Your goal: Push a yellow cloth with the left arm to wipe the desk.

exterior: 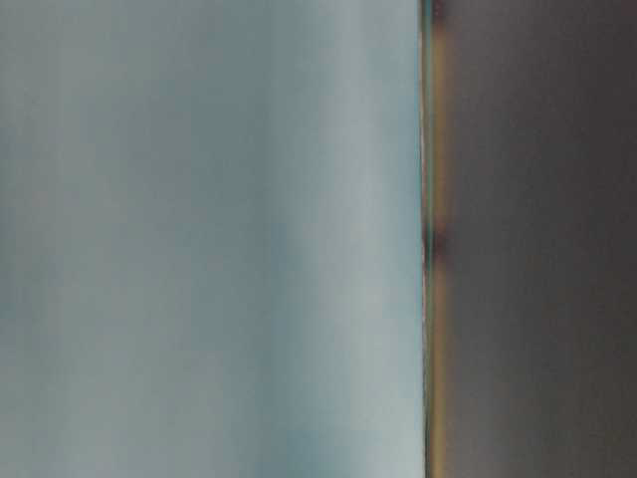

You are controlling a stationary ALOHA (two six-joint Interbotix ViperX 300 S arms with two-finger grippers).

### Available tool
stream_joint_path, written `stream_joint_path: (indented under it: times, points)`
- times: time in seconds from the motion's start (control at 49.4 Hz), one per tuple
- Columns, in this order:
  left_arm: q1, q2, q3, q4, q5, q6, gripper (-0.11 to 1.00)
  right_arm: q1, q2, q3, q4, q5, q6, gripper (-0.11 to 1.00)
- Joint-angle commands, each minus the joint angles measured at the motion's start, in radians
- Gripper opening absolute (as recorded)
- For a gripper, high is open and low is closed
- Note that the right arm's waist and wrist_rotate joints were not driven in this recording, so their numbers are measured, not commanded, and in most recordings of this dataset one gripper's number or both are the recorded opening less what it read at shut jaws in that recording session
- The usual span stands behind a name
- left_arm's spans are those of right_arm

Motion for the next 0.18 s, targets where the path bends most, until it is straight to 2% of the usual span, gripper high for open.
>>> stream_joint_path:
  times: [0.0,0.162]
  points:
    - [-0.032,-0.002,0.005,0.005,0.018,-0.008,0.89,0.000,0.005,-0.006,0.002,-0.014,0.000,0.01]
    - [0.015,-0.067,0.005,0.005,0.018,0.041,0.89,0.000,0.003,-0.006,0.002,-0.015,0.002,0.01]
